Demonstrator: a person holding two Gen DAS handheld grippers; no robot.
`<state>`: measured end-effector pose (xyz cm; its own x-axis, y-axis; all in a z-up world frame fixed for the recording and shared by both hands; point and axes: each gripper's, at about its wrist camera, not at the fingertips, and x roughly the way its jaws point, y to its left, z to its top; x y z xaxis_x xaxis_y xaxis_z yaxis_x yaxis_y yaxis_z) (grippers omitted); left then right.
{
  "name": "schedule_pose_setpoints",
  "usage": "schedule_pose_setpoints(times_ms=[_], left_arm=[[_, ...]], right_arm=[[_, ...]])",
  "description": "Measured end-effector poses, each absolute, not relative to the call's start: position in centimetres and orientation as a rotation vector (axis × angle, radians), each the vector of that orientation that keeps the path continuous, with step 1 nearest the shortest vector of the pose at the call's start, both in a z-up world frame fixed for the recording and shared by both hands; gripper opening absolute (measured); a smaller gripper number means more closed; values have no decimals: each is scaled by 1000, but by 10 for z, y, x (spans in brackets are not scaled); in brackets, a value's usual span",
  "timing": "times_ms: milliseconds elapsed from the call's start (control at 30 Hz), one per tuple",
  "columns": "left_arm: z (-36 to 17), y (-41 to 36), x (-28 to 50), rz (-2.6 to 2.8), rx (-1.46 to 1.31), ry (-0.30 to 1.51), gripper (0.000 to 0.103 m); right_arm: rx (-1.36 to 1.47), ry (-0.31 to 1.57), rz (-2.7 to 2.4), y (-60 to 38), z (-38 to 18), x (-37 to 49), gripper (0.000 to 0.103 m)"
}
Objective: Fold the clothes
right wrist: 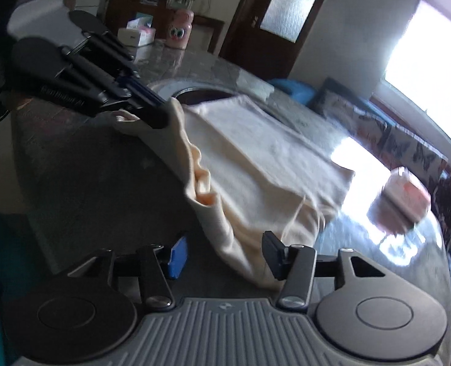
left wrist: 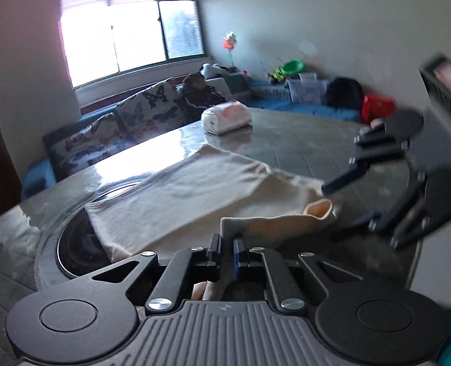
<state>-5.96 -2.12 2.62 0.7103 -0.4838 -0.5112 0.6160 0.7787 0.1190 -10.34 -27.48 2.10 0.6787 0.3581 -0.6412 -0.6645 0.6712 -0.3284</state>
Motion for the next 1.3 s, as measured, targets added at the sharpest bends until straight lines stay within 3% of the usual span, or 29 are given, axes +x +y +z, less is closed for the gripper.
schedule_pose_setpoints(times_ms=[133, 200, 233, 300, 400, 633, 700, 800, 833, 1300], left_arm=[[29, -18, -43, -614, 243, 507, 8], [28, -16, -43, -612, 254, 513, 11], [26, -15, -46, -610, 263, 512, 12], [23, -11, -52, -606, 282, 512, 27], [13, -7, -64, -605, 333, 510, 41], [-7, -11, -74, -580, 464, 502, 43], [-11, -10, -73, -579, 483, 496, 38], [-14, -3, -70, -584, 464, 509, 14], [-12, 0, -70, -591, 438, 516, 10], [46, 33, -151, -705, 310, 535, 6]], right_arm=[[-538, 591, 644, -272, 22, -83, 41], [-508, 608, 662, -272, 22, -72, 22], [-489, 617, 670, -272, 24, -68, 21], [-445, 636, 683, -276, 29, -61, 15], [-406, 648, 689, -278, 34, -57, 13], [-358, 656, 678, -277, 40, -51, 12], [-344, 651, 673, -277, 42, -52, 10], [-339, 634, 666, -277, 44, -56, 9], [-340, 626, 665, -277, 45, -59, 9], [-372, 597, 776, -290, 93, -142, 8]])
